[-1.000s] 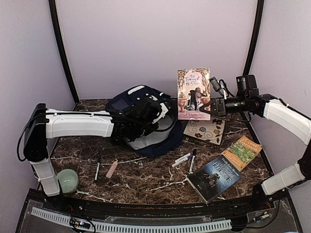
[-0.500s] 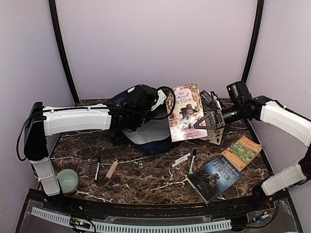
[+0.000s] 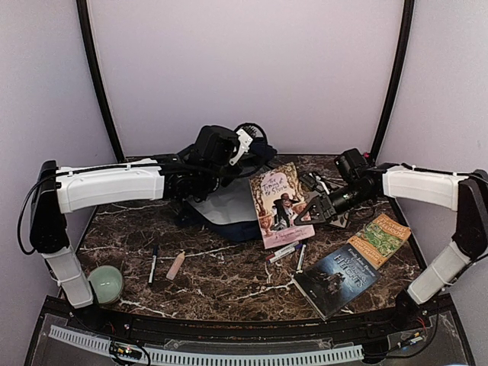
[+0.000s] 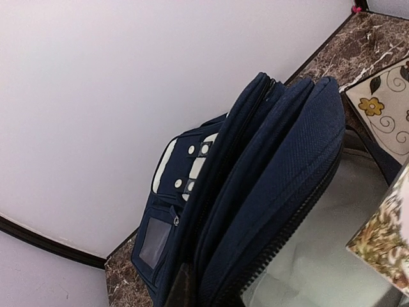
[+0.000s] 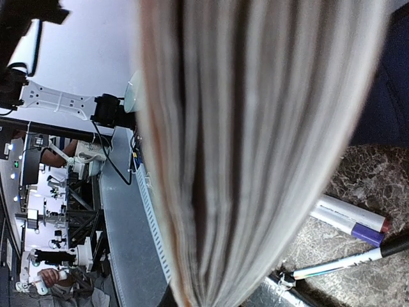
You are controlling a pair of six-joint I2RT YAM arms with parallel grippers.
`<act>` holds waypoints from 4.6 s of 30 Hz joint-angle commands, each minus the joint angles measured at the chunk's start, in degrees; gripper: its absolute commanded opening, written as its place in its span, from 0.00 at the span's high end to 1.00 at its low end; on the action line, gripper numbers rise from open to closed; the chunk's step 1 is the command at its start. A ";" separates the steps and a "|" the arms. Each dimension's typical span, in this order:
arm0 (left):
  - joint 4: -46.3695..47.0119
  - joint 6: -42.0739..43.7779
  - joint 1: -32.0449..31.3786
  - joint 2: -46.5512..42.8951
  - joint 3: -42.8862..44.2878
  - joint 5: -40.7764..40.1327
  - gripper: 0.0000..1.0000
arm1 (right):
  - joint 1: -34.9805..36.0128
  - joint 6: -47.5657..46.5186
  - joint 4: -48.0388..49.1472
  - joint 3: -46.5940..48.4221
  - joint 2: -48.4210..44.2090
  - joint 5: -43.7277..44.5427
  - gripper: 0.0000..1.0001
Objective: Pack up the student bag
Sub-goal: Pick up the largest pocket of the bag from the student bag, then place the book in the largest pocket of the bag, then move the book to the largest pocket of the bag.
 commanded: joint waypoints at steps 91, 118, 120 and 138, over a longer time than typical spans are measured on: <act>8.64 -12.91 -3.46 -22.94 -22.18 16.71 1.00 | 28.69 -44.93 9.88 9.10 8.79 54.90 0.71; 6.88 -13.74 -3.46 -26.03 -22.96 18.59 1.00 | 29.52 -52.49 22.39 19.31 31.90 73.05 0.68; 6.80 -13.76 -3.46 -26.11 -22.92 18.93 1.00 | 29.21 -52.53 22.33 21.13 33.29 72.92 0.68; 5.20 -17.25 -3.42 -22.53 -23.81 19.77 1.00 | 29.56 -44.60 10.77 18.33 23.49 58.66 0.54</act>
